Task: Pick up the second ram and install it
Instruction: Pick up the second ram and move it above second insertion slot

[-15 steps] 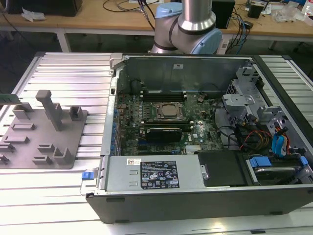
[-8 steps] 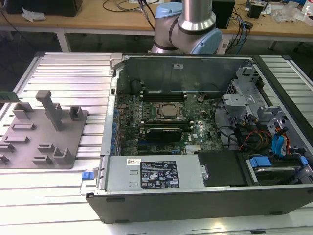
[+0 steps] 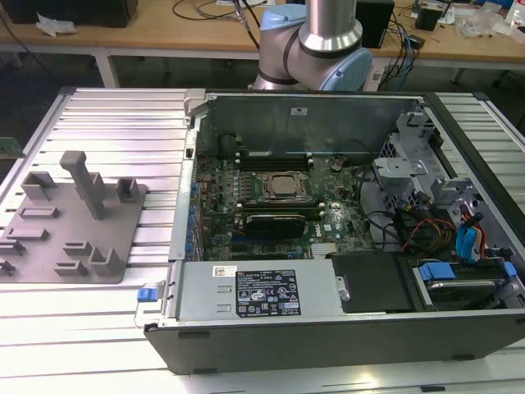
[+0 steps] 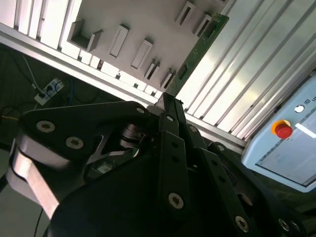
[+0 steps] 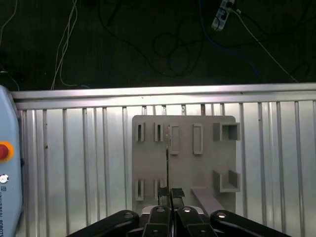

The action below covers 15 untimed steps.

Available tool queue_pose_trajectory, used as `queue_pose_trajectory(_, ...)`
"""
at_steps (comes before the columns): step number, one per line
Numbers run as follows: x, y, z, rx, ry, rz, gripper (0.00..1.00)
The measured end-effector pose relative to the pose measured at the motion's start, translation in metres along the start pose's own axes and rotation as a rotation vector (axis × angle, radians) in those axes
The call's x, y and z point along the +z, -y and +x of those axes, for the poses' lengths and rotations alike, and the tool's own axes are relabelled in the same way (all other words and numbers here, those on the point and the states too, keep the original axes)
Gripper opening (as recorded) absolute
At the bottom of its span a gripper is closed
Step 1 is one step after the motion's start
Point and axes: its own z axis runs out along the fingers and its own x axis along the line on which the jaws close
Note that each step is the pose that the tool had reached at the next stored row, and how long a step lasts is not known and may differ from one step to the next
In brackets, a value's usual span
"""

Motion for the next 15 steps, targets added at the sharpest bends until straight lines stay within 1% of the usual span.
queue_pose_trajectory(1,-0.0043,-0.0001,-0.0001,0.0,0.0001,0.0002,0.09)
queue_pose_trajectory(2,-0.006,-0.0002,-0.0001,0.0,0.0002,0.0004,0.09)
queue_pose_trajectory(3,-0.0096,-0.0003,-0.0003,0.0,0.0001,0.0004,0.09)
queue_pose_trajectory(4,-0.0163,-0.0006,-0.0005,0.0,0.0001,0.0008,0.09)
queue_pose_trajectory(5,-0.0193,-0.0007,-0.0008,0.0,0.0002,0.0011,0.09)
queue_pose_trajectory(9,-0.0198,-0.0006,-0.0009,0.0,0.0,0.0009,0.09)
queue_pose_trajectory(13,-0.0201,0.0081,-0.0011,0.0,0.0001,0.0009,0.09)
queue_pose_trajectory(15,-0.0203,0.0139,-0.0013,0.0,0.0001,0.001,0.09)
